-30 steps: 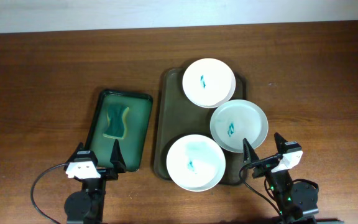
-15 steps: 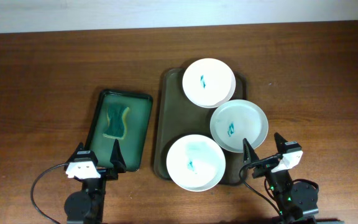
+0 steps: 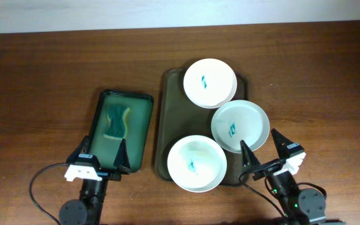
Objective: Clean dirty plates on tray and stack at the side
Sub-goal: 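Move the left gripper to the sponge and the right gripper to a plate, then grasp the green sponge with the left gripper and lift the right-side plate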
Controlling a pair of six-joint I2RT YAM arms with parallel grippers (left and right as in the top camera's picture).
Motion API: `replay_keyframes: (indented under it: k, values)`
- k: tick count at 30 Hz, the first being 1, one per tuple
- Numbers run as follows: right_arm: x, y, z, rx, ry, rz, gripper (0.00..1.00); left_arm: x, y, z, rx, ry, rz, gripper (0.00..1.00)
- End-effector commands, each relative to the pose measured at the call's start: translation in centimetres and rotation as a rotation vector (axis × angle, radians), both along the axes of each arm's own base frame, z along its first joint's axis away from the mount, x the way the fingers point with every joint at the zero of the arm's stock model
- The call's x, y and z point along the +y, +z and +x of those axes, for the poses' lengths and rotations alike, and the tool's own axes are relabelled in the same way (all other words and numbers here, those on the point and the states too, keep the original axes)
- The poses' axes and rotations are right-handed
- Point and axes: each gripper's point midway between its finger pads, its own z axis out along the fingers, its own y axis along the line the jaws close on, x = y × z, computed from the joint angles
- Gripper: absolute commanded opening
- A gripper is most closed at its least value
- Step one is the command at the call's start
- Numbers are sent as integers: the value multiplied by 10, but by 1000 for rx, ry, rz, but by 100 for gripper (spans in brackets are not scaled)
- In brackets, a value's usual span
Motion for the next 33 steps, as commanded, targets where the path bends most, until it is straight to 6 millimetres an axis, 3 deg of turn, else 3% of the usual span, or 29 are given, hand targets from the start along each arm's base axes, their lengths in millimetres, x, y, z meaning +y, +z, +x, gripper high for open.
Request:
replay_keyframes:
  k: [1, 4, 5, 8, 10, 11, 13, 15, 16, 19, 20, 21, 24, 26, 27, 28, 29, 30, 33]
  values:
    - [5, 68, -19, -75, 37, -56, 98, -6, 61, -7, 7, -37, 18, 99]
    - [6, 93, -12, 132, 46, -193, 98, -17, 84, 14, 264, -101, 28, 99]
    - [8, 93, -1, 270, 58, -223, 98, -25, 87, 27, 414, -146, 23, 99]
    - [13, 92, 26, 567, 90, -262, 98, -29, 81, 55, 740, -163, 36, 99]
    - [17, 83, 47, 727, 105, -280, 98, -38, 63, 70, 907, -214, 11, 99]
    - [18, 74, 56, 799, 113, -289, 98, -44, 47, 74, 982, -247, -5, 99]
    - [21, 50, 71, 923, 126, -302, 98, -48, -12, 78, 1186, -278, 97, 99]
    - [22, 32, 71, 998, 134, -310, 98, -21, -61, 81, 1367, -122, 188, 99]
    - [22, 27, 70, 1023, 136, -312, 92, -9, -78, 84, 1425, -38, 200, 99]
    - [19, 17, 65, 1078, 135, -322, 87, 2, -145, 100, 1579, 64, 212, 96]
    - [19, 16, 64, 1081, 134, -323, 87, 4, -163, 103, 1611, 96, 205, 89]
    - [19, 16, 64, 1084, 134, -323, 87, 9, -184, 107, 1642, 151, 203, 75]
    - [19, 16, 63, 1087, 134, -323, 87, 9, -232, 120, 1666, 163, 204, 0]
    - [19, 16, 64, 1093, 126, -309, 79, 4, -237, 118, 1684, 138, 184, 0]
    - [17, 16, 65, 1110, 89, -264, 63, 1, -232, 119, 1680, 125, 172, 0]
    - [9, 17, 69, 1130, 29, -199, 60, -2, -223, 120, 1677, 111, 158, 0]
    - [-28, 18, 78, 1157, -124, -61, 57, -10, -199, 123, 1660, 55, 141, 0]
    - [-49, 18, 81, 1163, -180, 2, 56, -14, -186, 125, 1639, 21, 136, 0]
    - [-81, 15, 77, 1178, -159, 77, 56, -30, -143, 126, 1549, -88, 138, 0]
